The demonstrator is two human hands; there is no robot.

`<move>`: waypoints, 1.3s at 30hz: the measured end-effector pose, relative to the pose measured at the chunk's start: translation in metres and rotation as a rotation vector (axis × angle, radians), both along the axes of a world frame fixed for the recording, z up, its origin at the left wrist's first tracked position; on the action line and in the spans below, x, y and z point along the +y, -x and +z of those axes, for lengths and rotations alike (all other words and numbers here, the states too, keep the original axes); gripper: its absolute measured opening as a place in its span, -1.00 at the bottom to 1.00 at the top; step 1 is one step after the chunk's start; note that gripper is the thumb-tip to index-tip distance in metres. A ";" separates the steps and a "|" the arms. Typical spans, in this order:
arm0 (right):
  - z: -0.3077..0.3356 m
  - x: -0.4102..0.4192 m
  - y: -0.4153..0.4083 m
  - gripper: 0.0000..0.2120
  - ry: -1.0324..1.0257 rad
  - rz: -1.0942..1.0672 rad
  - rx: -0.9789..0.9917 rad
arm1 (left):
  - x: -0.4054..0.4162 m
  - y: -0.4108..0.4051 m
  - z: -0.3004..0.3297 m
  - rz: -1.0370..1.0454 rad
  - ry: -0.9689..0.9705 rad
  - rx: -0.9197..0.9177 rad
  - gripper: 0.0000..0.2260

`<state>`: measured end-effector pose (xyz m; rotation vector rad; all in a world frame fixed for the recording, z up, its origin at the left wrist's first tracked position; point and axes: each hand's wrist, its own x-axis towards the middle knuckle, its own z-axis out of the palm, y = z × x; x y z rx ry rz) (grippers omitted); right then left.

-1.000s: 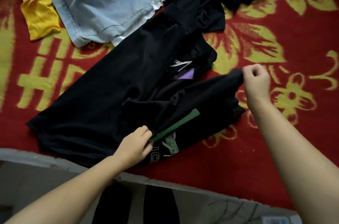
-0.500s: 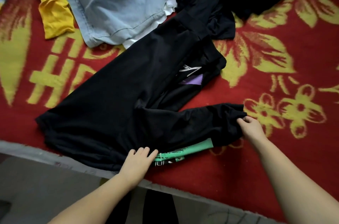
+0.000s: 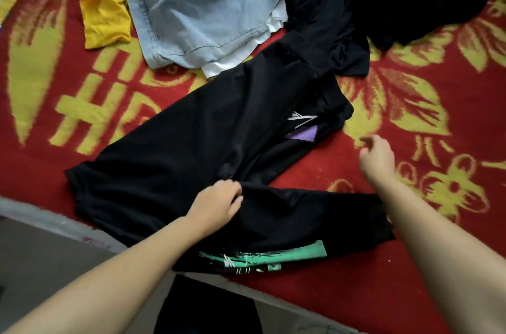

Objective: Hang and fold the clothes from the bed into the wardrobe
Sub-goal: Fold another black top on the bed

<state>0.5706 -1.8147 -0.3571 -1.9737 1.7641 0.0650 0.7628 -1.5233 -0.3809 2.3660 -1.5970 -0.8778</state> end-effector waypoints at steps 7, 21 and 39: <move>-0.022 -0.065 -0.125 -0.59 -0.149 0.066 -0.239 | -0.072 -0.010 -0.023 0.111 -0.195 -0.369 -0.63; 0.003 -0.097 -0.075 -0.73 -0.006 -0.092 -0.332 | -0.025 -0.015 -0.040 0.254 -0.202 -0.237 -0.64; -0.003 -0.089 -0.172 -0.91 -0.443 0.006 -0.531 | -0.020 -0.007 -0.017 0.224 0.040 -0.089 -0.91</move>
